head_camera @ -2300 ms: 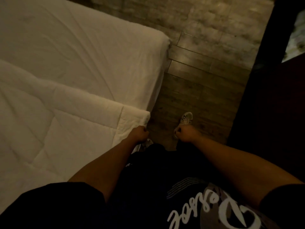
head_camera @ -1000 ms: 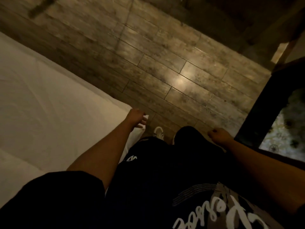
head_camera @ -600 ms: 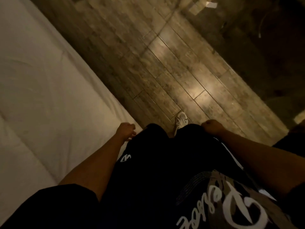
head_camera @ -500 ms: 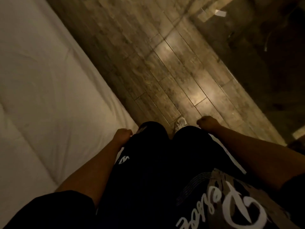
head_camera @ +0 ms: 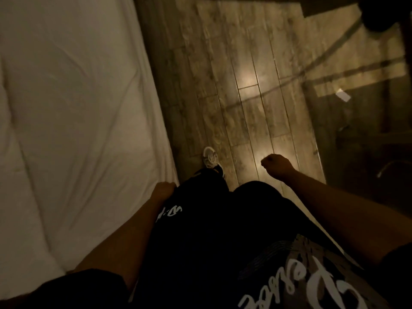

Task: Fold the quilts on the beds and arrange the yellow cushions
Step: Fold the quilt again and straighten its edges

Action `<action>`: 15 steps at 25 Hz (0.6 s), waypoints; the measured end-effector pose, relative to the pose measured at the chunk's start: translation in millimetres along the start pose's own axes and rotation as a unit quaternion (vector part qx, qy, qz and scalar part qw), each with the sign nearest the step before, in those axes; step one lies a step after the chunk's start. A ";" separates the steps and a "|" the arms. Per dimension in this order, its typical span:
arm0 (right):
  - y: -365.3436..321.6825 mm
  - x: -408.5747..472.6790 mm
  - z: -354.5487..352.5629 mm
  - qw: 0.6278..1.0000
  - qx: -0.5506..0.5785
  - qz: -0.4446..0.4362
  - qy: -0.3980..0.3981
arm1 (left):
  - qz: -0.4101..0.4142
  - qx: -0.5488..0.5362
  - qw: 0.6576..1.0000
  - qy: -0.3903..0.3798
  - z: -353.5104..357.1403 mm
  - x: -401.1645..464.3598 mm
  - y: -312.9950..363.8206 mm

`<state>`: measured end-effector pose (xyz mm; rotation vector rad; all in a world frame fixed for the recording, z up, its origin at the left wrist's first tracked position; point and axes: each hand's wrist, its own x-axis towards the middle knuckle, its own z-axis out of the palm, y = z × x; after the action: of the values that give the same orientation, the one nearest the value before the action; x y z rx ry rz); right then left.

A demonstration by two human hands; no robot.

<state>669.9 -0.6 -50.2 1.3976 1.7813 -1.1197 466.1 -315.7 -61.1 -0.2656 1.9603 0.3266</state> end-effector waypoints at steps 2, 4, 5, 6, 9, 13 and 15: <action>-20.2 18.2 -30.1 1.000 -0.014 0.022 0.001 | -0.019 -0.073 0.997 -0.031 -27.2 14.1 52.1; -37.1 40.8 -61.5 0.999 -0.008 0.041 0.003 | -0.028 -0.132 0.989 -0.056 -54.2 20.8 109.5; -43.6 52.8 -75.4 0.999 0.003 0.049 0.001 | -0.019 -0.141 0.988 -0.060 -65.5 25.8 135.1; -53.9 66.8 -91.3 0.998 0.010 0.058 -0.004 | -0.010 -0.153 0.986 -0.058 -77.3 33.7 163.9; -96.8 114.5 -136.5 0.997 0.016 0.076 -0.023 | -0.002 -0.175 0.983 -0.064 -105.5 52.8 243.0; -190.9 193.2 -193.5 0.998 0.011 0.042 -0.052 | -0.004 -0.177 0.982 -0.063 -134.8 69.0 319.4; -251.2 225.9 -230.1 0.998 0.022 0.013 -0.062 | -0.016 -0.162 0.986 -0.032 -152.0 72.7 348.3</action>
<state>377.6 283.9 -74.7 1.3430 1.6551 -1.2119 191.7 -44.5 -32.6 -0.4896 1.8323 0.6254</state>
